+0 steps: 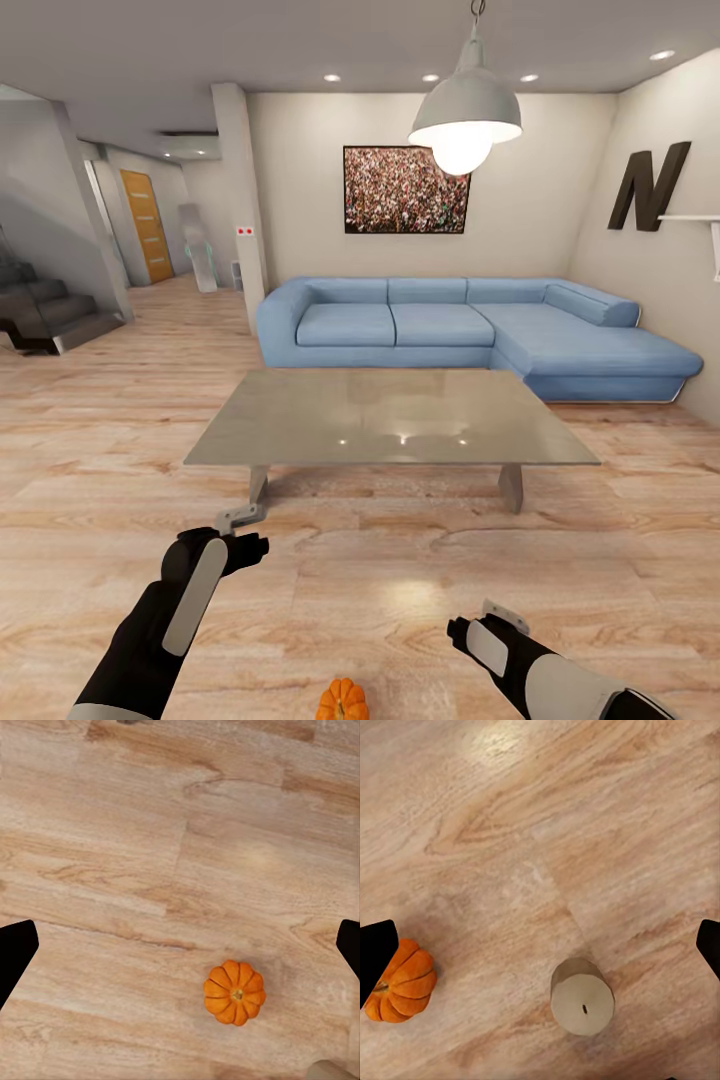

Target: Place each of the two pumpkins and all three candles from the living room inside a cabinet in the living room (use any cabinet), then make sure every cabinet is closed, and position the cauldron so it is next to a table in the living room.

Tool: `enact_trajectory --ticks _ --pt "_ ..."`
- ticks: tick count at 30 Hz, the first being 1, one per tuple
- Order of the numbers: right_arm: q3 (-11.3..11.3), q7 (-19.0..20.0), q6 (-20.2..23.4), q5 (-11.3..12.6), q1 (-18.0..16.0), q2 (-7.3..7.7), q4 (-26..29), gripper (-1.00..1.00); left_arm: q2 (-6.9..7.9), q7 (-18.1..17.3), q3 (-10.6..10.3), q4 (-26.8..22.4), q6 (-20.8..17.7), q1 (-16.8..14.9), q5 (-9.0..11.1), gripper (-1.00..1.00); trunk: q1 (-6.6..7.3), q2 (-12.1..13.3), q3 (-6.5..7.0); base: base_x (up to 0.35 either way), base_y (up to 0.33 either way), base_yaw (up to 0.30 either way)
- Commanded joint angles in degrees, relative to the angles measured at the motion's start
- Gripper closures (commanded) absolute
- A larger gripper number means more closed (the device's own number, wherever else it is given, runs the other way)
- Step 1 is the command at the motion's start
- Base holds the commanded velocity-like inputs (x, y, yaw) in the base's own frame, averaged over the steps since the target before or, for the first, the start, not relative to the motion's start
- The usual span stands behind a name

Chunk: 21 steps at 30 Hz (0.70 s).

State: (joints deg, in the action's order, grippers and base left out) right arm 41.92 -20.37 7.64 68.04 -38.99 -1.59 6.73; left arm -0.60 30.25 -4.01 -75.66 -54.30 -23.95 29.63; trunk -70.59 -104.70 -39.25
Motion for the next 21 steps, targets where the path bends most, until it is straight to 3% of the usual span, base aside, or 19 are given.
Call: enact_trajectory --ticks 1,7,10,21 --pt "0.4 -0.37 0.37 0.12 -0.03 0.05 0.1 -1.0 0.03 0.6 -0.04 -0.07 -0.1 -0.04 0.62 -1.0 -0.22 -0.44 -0.24 0.0 0.0 0.0" --pt "0.44 -0.36 0.44 0.0 -0.04 0.02 0.07 -1.0 0.22 0.6 -0.03 -0.18 -0.17 -0.04 4.91 -1.0 -1.54 -2.85 -1.32 0.0 0.0 0.0" --pt "0.45 -0.36 0.45 -0.08 -0.1 -0.06 0.11 -1.0 0.24 0.6 -0.03 -0.19 -0.19 -0.04 5.74 -1.0 -2.2 -4.05 -1.86 0.0 0.0 0.0" --pt "0.53 -0.29 0.53 -0.11 -0.17 -0.08 0.13 -1.0 0.18 0.6 -0.1 -0.19 -0.2 -0.04 6.13 -1.0 -4.61 -8.47 -3.83 0.0 0.0 0.0"
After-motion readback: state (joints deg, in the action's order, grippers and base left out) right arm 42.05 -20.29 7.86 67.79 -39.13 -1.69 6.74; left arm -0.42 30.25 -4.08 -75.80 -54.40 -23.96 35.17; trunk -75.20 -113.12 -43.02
